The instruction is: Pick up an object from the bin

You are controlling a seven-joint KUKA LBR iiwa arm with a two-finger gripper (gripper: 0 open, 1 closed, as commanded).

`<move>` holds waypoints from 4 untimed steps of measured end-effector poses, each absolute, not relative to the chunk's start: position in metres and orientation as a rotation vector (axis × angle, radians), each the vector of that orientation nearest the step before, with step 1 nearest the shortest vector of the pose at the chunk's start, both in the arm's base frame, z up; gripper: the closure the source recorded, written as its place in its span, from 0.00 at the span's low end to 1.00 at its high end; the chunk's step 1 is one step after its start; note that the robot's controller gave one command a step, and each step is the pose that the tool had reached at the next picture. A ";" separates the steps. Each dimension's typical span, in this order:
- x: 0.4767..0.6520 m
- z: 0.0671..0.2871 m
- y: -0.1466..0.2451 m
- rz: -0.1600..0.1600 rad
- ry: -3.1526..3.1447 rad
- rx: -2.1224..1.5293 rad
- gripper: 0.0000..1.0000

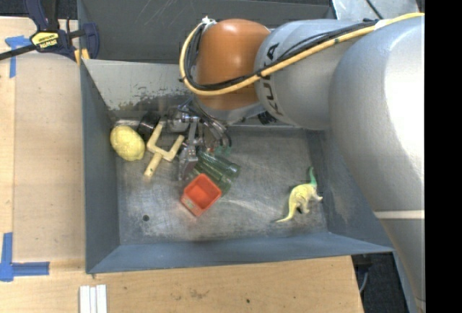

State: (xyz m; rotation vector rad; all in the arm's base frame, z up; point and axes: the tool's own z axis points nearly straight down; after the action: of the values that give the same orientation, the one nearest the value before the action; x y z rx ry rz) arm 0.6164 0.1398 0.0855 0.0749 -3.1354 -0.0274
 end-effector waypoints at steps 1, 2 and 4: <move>0.623 0.086 0.137 -0.040 -3.118 0.094 0.00; 0.631 0.088 0.136 -0.048 -3.155 0.080 1.00; 0.631 0.088 0.136 -0.048 -3.155 0.079 1.00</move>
Offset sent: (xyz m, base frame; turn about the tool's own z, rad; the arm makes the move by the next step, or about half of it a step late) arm -0.0034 -0.0157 -0.0155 0.2197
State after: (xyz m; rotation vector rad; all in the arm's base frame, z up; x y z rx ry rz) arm 0.6307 0.1355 0.0882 0.0791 -3.1549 -0.0483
